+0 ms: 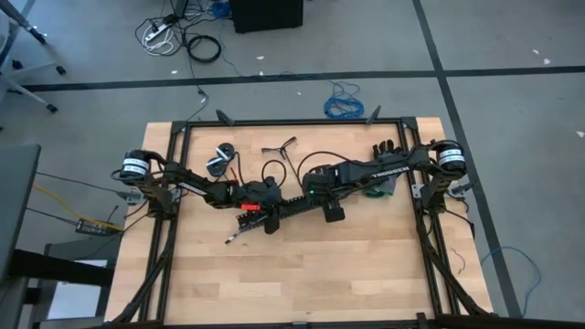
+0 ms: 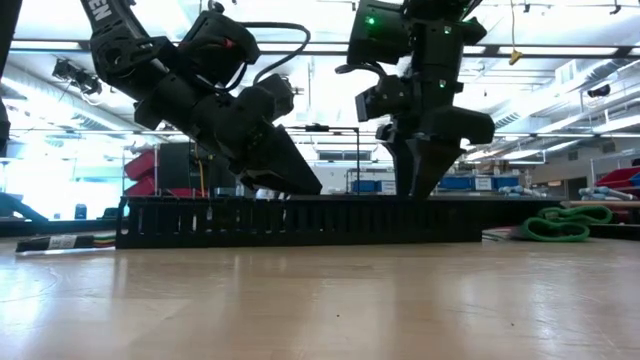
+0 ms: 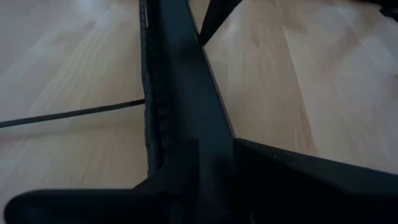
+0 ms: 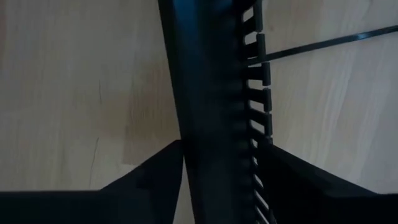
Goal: Ziptie cables
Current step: Insert the black cover of the black cable duct
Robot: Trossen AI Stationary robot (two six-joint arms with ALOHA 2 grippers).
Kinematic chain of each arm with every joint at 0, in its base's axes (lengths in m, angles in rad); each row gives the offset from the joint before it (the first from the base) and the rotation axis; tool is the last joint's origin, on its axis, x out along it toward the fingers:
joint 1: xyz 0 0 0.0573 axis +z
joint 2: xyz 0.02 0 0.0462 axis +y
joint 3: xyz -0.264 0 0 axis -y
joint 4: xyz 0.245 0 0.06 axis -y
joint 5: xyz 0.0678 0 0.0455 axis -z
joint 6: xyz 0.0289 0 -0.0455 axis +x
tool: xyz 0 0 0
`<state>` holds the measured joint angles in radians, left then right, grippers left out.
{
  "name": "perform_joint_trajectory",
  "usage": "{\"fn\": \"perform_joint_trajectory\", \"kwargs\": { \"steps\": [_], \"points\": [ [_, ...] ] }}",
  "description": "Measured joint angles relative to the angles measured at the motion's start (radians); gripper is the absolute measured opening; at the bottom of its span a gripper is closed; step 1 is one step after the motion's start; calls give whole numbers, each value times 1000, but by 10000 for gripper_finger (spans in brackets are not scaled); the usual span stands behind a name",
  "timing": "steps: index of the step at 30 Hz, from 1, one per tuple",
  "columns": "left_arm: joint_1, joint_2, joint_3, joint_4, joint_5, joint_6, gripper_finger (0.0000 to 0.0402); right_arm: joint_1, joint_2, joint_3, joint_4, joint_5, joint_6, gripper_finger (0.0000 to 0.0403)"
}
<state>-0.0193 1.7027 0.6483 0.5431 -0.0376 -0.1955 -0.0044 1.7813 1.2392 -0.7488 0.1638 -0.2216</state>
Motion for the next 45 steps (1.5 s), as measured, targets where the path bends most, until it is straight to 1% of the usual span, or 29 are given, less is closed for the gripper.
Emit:
{"fn": "perform_joint_trajectory", "kwargs": {
  "steps": [3, 10, 13, 20, 27, 28, 33, 39, 45],
  "points": [
    [0, 0, 0, 1, 0, 4, 92, 0, 0, 0, -7, 0, -7, 187],
    [0, 0, 0, 2, -1, 5, 92, 0, 0, 0, -14, 0, -9, 183],
    [0, 0, 0, 4, -3, 6, 92, 0, 0, 0, -14, -1, -9, 168],
    [0, 0, 0, 4, -4, 8, 92, 0, 0, 1, -13, 1, -19, 100],
    [1, 0, 0, 4, -10, 8, 92, 1, -2, 2, -20, 67, -53, 17],
    [0, 0, 0, 4, -10, 8, 92, 1, -2, 2, -21, 69, -59, 12],
    [0, -1, 0, 6, -10, 8, 92, 1, -2, 16, -38, 104, -68, 10],
    [-1, -2, 0, 7, 3, 8, 92, 10, -2, 110, -107, 202, -86, 2],
    [0, -2, 0, 11, 1, 10, 92, 7, -2, 172, -195, 218, -83, 2]
  ]
}}
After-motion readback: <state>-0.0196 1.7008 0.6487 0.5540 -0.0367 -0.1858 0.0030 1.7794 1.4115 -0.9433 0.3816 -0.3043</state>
